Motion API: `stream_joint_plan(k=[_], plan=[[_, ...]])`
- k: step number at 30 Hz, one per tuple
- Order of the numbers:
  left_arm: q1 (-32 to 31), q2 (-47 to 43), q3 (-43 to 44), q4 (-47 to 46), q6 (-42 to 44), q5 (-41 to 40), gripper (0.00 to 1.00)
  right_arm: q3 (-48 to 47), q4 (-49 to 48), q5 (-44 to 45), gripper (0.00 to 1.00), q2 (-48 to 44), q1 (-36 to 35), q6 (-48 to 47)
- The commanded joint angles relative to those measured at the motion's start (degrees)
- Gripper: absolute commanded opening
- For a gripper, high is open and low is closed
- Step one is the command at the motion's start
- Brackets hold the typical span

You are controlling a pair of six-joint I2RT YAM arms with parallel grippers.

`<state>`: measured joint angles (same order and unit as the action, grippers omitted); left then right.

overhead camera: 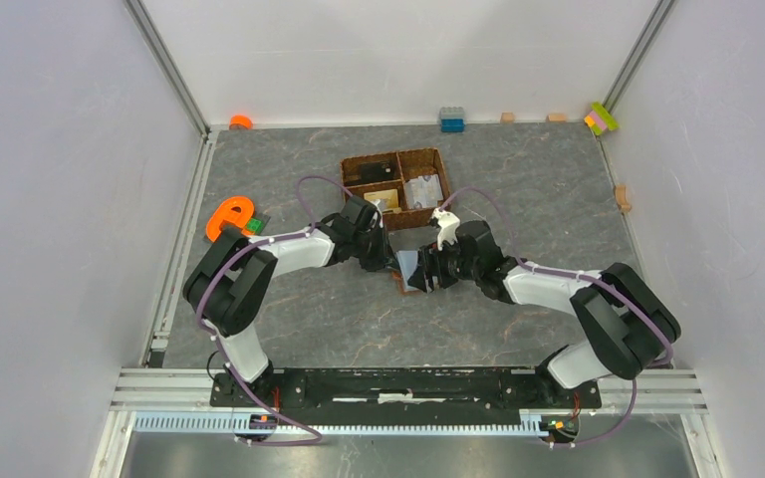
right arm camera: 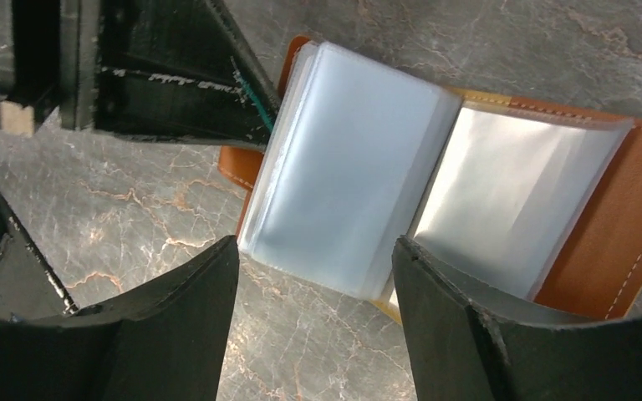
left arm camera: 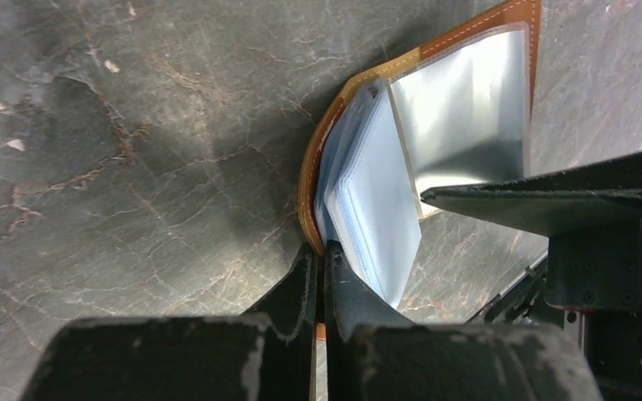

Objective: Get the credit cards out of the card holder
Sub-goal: Pick up the card holder from the center of the board.

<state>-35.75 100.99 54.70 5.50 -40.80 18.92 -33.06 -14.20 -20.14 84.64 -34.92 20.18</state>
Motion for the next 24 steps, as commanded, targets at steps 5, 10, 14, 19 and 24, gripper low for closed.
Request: stream_joint_plan(k=[5,10,14,19,24], plan=[[-0.1,-2.5,-0.6,-4.3,1.4,5.5,0.03,-3.1,1.4,4.6,0.70,1.1,-0.6,-2.0],[-0.1,-3.7,-1.2,-5.2,1.1,6.6,0.03,-3.7,2.9,6.6,0.71,1.0,-1.0,-2.7],[-0.1,-3.9,-1.3,-5.2,1.0,6.5,0.03,-4.1,3.4,6.8,0.72,1.3,-1.9,-3.0],[-0.1,-4.0,-1.3,-5.2,1.1,6.7,0.03,-5.9,6.1,10.1,0.74,2.2,-3.8,-4.4],[-0.1,-4.4,-1.3,-5.1,1.1,6.6,0.03,-8.1,9.8,14.9,0.65,3.7,-4.2,-5.3]])
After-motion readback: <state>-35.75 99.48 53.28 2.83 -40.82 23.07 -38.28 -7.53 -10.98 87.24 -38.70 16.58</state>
